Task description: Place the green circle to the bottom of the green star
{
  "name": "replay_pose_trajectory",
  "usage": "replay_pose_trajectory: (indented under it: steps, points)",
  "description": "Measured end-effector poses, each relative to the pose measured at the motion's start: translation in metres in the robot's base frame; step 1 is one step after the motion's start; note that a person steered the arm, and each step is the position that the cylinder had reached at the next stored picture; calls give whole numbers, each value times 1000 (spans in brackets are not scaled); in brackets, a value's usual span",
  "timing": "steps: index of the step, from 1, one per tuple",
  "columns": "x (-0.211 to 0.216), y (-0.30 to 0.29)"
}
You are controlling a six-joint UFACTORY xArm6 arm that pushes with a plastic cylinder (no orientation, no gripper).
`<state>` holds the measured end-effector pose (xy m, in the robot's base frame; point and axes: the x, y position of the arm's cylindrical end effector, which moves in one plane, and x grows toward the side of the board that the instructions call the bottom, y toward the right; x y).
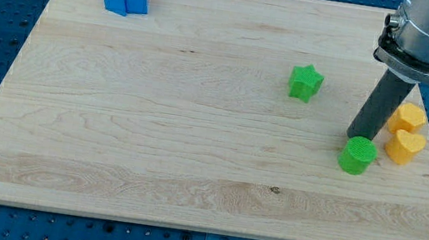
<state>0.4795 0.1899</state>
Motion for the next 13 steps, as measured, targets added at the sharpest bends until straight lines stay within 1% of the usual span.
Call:
replay_pose_trajectory:
  steps: [3,4,6,7,8,9,10,12,13]
  points:
    - [1,14]
    - [11,15]
    - [16,25]
    - [38,30]
    - [46,30]
    - [73,30]
    - [79,17]
    - [61,9]
    - [61,4]
